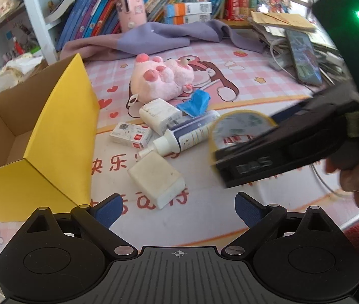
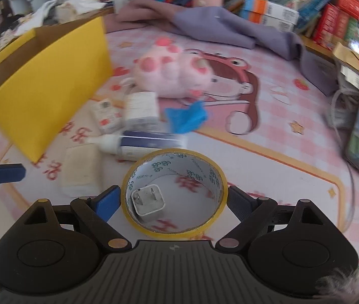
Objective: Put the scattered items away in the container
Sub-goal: 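Close the left tool on the soap bar while the right tool grips the tape roll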
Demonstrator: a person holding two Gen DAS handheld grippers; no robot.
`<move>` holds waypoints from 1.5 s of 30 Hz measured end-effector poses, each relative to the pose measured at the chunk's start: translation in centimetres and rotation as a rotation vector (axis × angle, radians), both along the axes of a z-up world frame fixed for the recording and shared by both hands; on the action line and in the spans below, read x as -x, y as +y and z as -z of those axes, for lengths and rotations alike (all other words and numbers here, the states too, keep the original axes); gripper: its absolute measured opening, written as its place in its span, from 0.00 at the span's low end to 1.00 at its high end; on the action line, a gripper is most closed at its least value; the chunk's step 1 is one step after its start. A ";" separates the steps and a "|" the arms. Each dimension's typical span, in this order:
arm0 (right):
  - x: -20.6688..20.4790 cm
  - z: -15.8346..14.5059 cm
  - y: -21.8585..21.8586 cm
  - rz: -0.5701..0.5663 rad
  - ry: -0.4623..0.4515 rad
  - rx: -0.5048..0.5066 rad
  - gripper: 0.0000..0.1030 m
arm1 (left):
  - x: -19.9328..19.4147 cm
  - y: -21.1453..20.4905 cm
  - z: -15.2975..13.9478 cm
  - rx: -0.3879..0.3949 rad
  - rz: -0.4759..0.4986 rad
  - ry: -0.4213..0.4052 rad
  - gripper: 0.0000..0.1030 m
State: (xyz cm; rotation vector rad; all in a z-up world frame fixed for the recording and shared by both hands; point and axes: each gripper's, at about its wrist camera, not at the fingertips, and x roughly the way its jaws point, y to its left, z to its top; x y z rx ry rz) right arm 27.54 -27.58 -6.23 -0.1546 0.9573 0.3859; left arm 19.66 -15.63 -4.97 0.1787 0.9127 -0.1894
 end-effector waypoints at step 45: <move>-0.3 -4.9 -4.4 0.079 -0.250 -0.074 0.88 | -2.5 0.5 -4.0 0.064 -0.111 -0.189 0.33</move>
